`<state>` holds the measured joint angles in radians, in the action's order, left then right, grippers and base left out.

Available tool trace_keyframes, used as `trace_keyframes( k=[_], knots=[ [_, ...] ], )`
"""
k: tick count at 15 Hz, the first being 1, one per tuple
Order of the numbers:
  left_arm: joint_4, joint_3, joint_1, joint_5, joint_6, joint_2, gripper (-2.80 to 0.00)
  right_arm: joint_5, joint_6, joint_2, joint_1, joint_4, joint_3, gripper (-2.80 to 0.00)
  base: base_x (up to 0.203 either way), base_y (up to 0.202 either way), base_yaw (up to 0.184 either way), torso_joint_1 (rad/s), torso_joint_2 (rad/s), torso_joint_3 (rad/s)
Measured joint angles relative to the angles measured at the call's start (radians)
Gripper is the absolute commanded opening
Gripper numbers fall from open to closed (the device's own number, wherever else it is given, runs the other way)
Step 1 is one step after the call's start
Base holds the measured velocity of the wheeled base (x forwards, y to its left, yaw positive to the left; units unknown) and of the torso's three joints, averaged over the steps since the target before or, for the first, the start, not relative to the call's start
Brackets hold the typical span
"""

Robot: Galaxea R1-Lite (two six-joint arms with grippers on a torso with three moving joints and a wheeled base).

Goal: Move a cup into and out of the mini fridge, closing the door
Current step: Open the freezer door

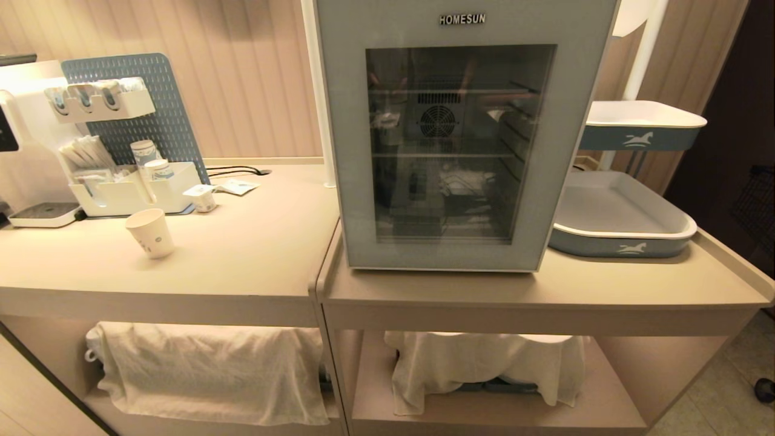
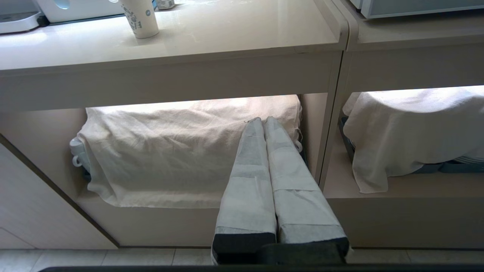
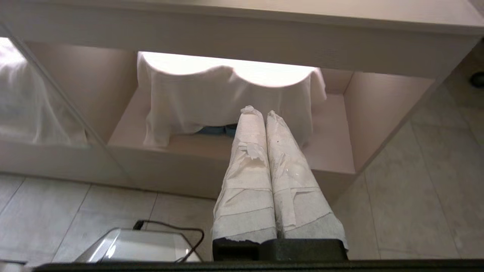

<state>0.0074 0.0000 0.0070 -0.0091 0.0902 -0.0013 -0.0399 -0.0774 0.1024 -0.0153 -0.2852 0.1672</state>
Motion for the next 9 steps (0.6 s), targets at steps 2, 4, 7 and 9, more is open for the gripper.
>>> trace_keyframes(
  k=[2,4,7,9],
  knots=[
    [0.000,0.000,0.000,0.000,0.000,0.000,-2.80,0.031,0.010,-0.059,0.003,0.090,-0.065,-2.80,0.000,0.000,0.000,0.000,0.00,0.000],
    [0.000,0.000,0.000,0.000,0.000,0.000,-2.80,0.035,0.014,-0.086,0.004,0.214,-0.123,-2.80,0.000,0.000,0.000,0.000,0.00,0.000],
    [0.000,0.000,0.000,0.000,0.000,0.000,-2.80,0.040,0.047,-0.101,0.005,0.286,-0.157,-2.80,0.000,0.000,0.000,0.000,0.00,0.000],
    [0.000,0.000,0.000,0.000,0.000,0.000,-2.80,0.044,0.077,-0.103,0.006,0.296,-0.164,-2.80,0.000,0.000,0.000,0.000,0.00,0.000]
  ],
)
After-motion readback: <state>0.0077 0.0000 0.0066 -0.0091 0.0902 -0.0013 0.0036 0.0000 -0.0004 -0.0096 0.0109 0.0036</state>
